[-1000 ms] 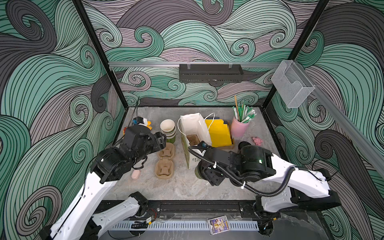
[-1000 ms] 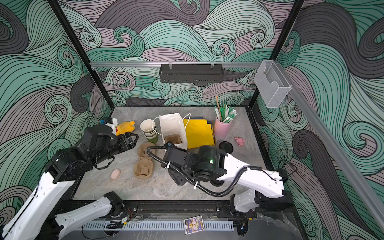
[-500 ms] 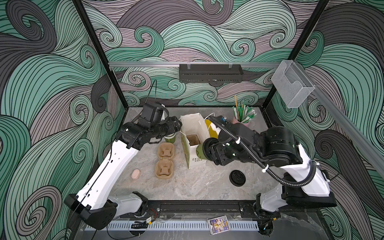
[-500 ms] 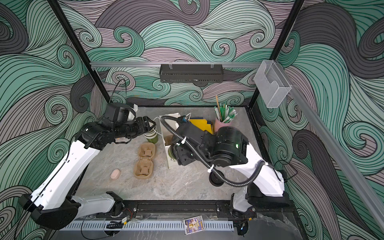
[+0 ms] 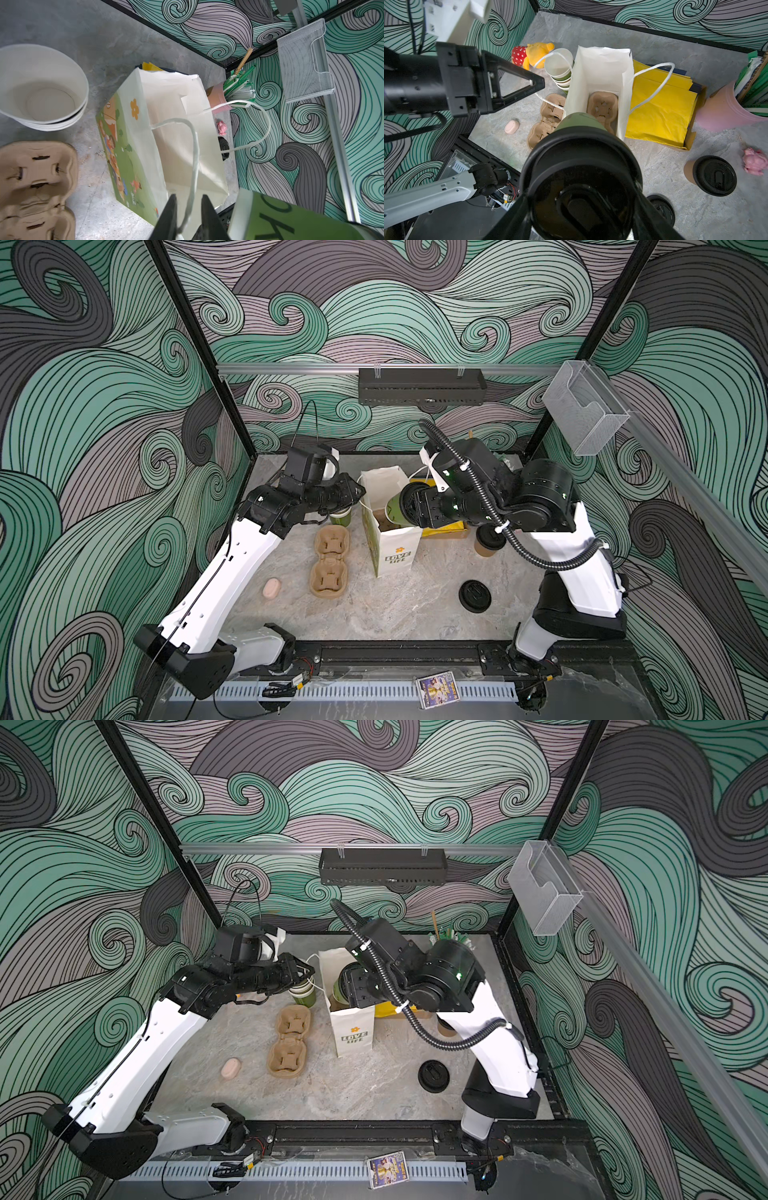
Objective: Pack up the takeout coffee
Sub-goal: 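Carry the green cup over the white bag while left holds the bag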
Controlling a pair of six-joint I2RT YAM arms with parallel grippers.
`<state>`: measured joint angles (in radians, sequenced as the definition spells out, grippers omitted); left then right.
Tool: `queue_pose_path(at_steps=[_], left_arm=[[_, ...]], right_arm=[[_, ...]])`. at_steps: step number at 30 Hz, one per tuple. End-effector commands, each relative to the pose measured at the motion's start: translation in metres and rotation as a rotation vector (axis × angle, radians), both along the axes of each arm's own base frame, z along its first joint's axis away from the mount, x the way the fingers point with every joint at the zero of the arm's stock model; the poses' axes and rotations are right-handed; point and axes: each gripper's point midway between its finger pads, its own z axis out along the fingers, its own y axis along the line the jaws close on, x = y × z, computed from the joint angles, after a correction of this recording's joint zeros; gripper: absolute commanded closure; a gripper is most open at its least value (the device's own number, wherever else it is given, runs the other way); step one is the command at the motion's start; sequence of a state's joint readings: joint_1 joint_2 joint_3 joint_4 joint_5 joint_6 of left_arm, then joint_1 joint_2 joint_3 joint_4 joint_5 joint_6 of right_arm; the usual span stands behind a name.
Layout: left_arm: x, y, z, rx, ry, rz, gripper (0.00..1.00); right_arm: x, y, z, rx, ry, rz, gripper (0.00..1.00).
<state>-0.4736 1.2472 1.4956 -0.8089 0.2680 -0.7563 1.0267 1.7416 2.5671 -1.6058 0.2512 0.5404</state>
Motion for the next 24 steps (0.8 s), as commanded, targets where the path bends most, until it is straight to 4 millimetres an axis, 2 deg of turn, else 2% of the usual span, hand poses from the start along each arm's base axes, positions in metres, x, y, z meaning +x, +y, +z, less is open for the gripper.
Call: queue_pose_path(at_steps=[1,5,10,17,24], left_arm=[[-0.007,-0.006,0.001,-0.056,0.016,-0.032,0.85],[-0.019,-0.009,-0.005,-0.117,0.055,-0.025,0.94],[-0.029,-0.009,-0.002,-0.152,0.049,-0.021,1.0],[-0.046,-0.013,0.006,-0.197,0.06,-0.043,1.0],[-0.07,-0.02,-0.002,-0.244,0.139,-0.077,1.0]], right_arm=[[0.007,-0.021,-0.018,-0.118,0.034,-0.031,0.46],[0.026,-0.019,-0.029,-0.145,0.054,-0.051,0.46],[0.034,-0.011,-0.041,-0.16,0.089,-0.046,0.46],[0.036,-0.005,-0.054,-0.181,0.128,-0.043,0.47],[0.026,-0.003,-0.075,-0.229,0.217,-0.029,0.47]])
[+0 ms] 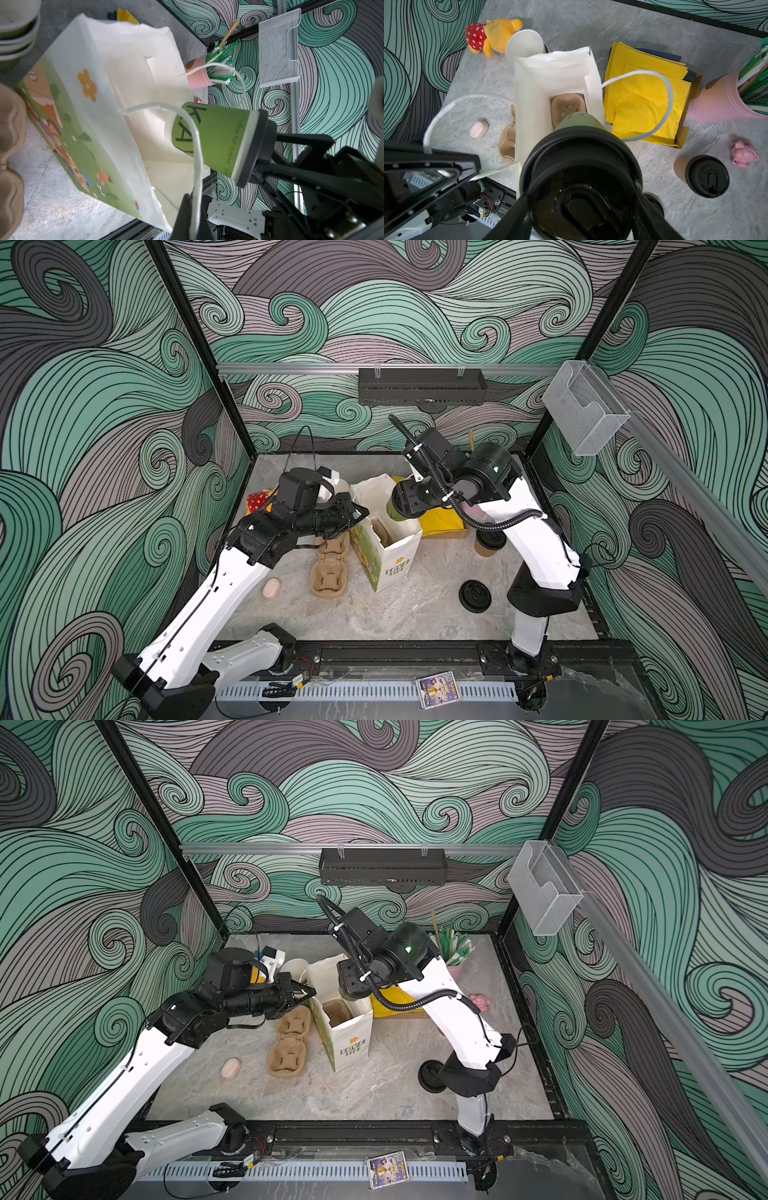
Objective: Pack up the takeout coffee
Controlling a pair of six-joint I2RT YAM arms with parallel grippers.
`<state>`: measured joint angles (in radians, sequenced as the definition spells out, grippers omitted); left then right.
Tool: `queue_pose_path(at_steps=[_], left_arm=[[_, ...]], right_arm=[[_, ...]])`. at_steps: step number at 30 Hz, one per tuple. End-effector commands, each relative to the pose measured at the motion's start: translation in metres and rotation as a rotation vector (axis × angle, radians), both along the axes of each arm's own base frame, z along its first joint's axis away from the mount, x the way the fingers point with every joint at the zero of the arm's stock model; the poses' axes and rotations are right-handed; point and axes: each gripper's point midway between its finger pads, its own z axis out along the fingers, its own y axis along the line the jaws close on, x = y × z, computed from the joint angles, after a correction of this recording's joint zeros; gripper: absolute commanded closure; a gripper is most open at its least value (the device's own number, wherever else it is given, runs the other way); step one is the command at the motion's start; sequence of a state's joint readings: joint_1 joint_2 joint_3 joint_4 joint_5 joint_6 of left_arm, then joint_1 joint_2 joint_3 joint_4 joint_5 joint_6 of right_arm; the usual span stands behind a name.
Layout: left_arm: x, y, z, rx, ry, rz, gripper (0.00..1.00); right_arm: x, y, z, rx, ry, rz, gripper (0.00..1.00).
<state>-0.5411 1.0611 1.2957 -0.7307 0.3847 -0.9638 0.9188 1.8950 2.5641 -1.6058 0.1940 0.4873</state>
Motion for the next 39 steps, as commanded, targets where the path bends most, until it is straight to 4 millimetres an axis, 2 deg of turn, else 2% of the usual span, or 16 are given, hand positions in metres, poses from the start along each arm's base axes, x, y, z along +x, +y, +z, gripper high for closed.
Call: queue_pose_path(at_steps=[1,8,10,14,20,24,30,39], left_arm=[[-0.015,-0.006,0.002,-0.05,0.034,-0.031,1.0],[-0.023,-0.001,-0.004,-0.057,0.048,-0.009,1.0],[-0.023,0.002,-0.003,-0.052,0.041,0.005,0.97],[-0.019,0.008,-0.002,-0.031,0.022,0.045,0.83],[-0.012,0.033,0.004,0.034,-0.055,0.152,0.49],[-0.012,0.039,0.001,0.071,-0.048,0.161,0.41],[-0.006,0.043,-0.002,0.088,-0.038,0.161,0.42],[0.002,0.043,-0.009,0.068,-0.033,0.142,0.68]], right_arm=[[-0.022,-0.017,-0.023,-0.105,0.127,0.007,0.47],[-0.034,-0.005,-0.038,-0.148,0.175,0.035,0.47],[-0.035,-0.003,-0.042,-0.16,0.182,0.026,0.46],[-0.038,0.004,-0.054,-0.196,0.202,0.023,0.46],[-0.039,0.009,-0.074,-0.255,0.23,0.0,0.46],[-0.038,0.01,-0.086,-0.289,0.257,-0.002,0.46],[-0.032,0.012,-0.102,-0.333,0.284,-0.004,0.46],[-0.031,0.01,-0.124,-0.384,0.35,-0.008,0.45]])
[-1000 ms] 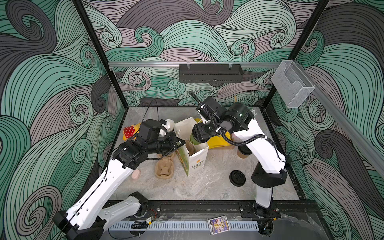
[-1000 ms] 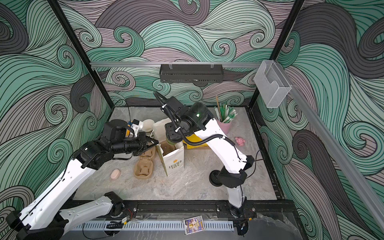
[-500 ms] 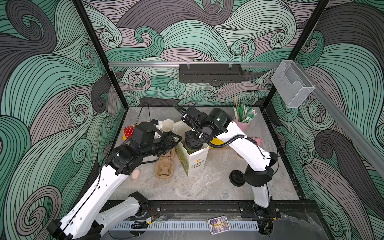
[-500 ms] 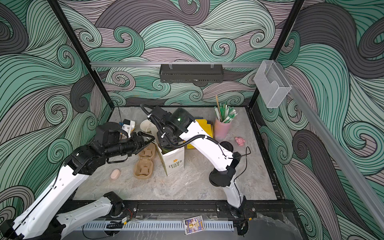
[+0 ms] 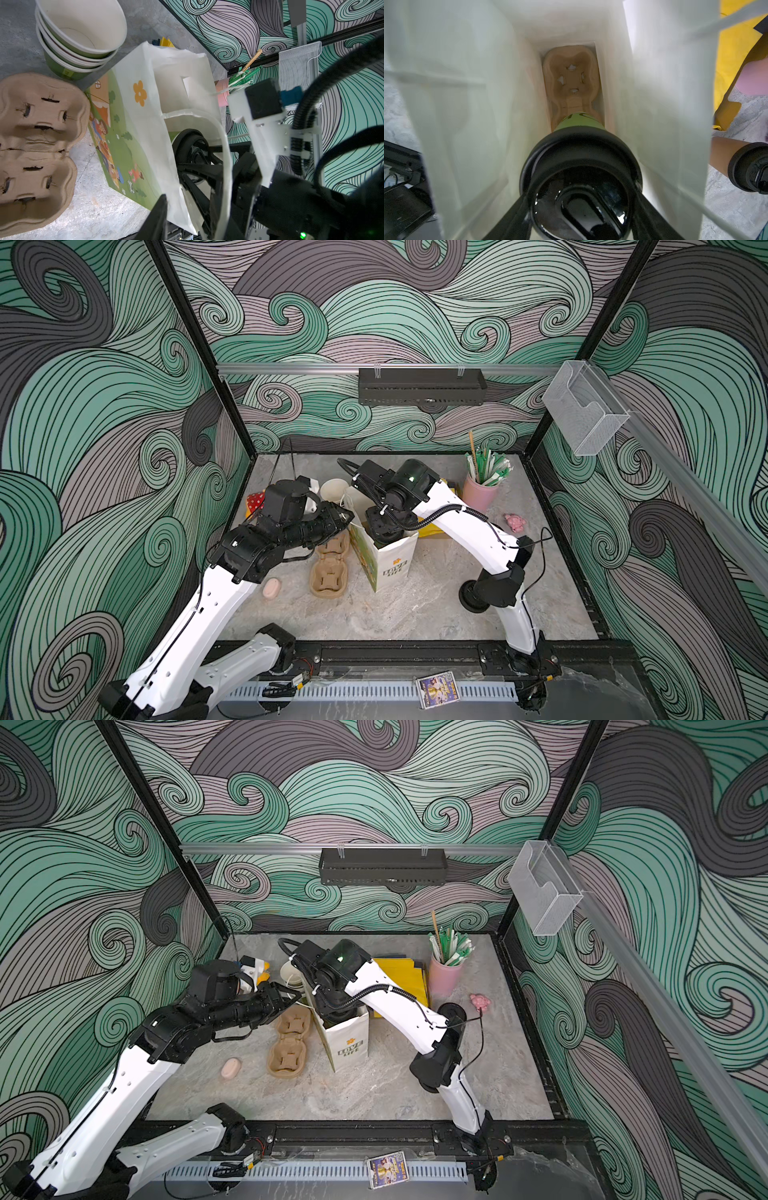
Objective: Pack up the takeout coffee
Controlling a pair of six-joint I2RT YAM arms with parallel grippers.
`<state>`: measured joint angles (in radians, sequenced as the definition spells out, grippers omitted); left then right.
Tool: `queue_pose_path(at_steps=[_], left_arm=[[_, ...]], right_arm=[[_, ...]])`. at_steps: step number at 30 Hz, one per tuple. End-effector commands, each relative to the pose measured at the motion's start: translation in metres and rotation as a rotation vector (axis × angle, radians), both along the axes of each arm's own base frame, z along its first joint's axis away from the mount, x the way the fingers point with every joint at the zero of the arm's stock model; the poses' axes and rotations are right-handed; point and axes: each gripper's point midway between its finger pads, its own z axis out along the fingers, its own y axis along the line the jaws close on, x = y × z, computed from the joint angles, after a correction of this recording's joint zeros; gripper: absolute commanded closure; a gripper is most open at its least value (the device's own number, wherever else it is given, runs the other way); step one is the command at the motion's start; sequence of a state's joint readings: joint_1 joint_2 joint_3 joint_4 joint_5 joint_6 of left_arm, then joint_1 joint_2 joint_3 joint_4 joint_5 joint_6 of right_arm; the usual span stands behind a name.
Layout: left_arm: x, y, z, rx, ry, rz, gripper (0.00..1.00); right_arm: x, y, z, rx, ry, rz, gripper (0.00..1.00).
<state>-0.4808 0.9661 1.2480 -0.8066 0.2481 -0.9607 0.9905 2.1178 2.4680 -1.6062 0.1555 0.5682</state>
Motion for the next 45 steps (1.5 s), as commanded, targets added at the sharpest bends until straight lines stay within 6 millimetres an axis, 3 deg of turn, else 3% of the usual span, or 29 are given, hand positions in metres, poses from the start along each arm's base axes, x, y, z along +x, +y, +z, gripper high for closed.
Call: queue_pose_path(at_steps=[1,16,45], left_arm=[[0.001,-0.004,0.004,-0.013,-0.021,-0.037,0.7],[-0.003,-0.003,-0.012,0.008,-0.003,-0.069,1.0],[-0.012,0.01,-0.018,0.039,0.0,-0.045,1.0]], right_arm=[[-0.025,-0.043,-0.012,-0.182,0.122,-0.014,0.45],[-0.027,-0.037,-0.033,-0.21,0.193,-0.005,0.45],[-0.027,-0.028,-0.069,-0.273,0.274,0.013,0.44]])
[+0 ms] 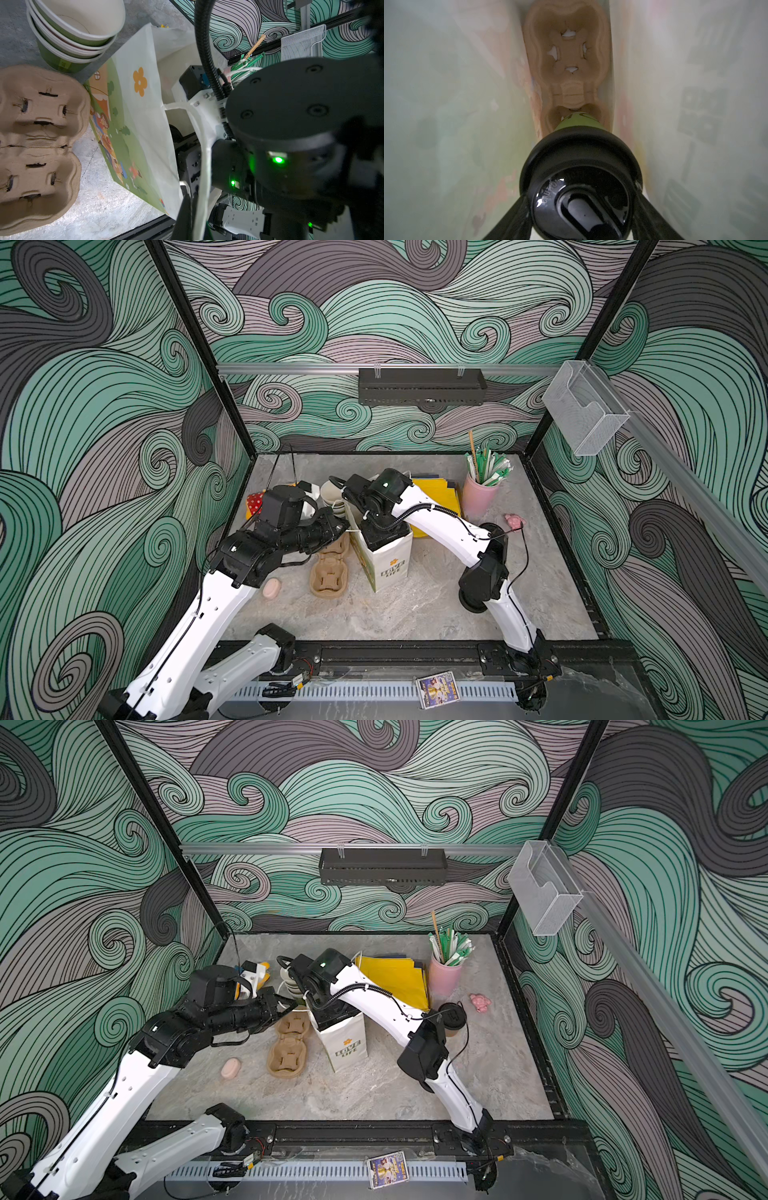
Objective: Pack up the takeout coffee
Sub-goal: 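Lower the green cup into the carrier slot with the right gripper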
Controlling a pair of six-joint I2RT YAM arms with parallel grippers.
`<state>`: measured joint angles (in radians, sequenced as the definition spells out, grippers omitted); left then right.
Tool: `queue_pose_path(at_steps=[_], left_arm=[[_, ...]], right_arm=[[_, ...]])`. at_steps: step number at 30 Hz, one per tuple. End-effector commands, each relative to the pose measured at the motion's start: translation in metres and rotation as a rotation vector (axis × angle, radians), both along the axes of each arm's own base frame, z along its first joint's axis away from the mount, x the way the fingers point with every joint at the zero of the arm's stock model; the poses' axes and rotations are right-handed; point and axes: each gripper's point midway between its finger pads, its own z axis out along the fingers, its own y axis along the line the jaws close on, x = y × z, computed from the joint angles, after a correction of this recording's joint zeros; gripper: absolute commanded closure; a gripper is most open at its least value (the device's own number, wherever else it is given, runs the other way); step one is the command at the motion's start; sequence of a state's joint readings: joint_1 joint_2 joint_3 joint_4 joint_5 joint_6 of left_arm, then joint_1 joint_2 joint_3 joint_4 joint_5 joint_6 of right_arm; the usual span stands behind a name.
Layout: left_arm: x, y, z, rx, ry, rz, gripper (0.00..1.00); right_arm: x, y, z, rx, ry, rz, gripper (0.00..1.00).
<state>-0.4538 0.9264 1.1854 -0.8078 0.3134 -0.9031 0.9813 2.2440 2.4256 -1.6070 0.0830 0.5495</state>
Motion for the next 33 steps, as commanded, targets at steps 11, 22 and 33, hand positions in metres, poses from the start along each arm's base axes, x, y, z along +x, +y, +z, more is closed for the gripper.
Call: queue_pose_path(at_steps=[11,22,33], left_arm=[[-0.006,0.013,-0.007,0.031,-0.014,0.024,1.0],[-0.008,0.015,-0.012,0.039,-0.005,0.03,1.0],[-0.008,0.016,-0.012,0.04,-0.004,0.032,1.0]], right_arm=[[-0.02,-0.032,-0.017,-0.185,0.129,0.01,0.44],[-0.018,-0.028,-0.032,-0.197,0.146,0.021,0.44],[-0.02,-0.031,-0.045,-0.224,0.161,0.023,0.44]])
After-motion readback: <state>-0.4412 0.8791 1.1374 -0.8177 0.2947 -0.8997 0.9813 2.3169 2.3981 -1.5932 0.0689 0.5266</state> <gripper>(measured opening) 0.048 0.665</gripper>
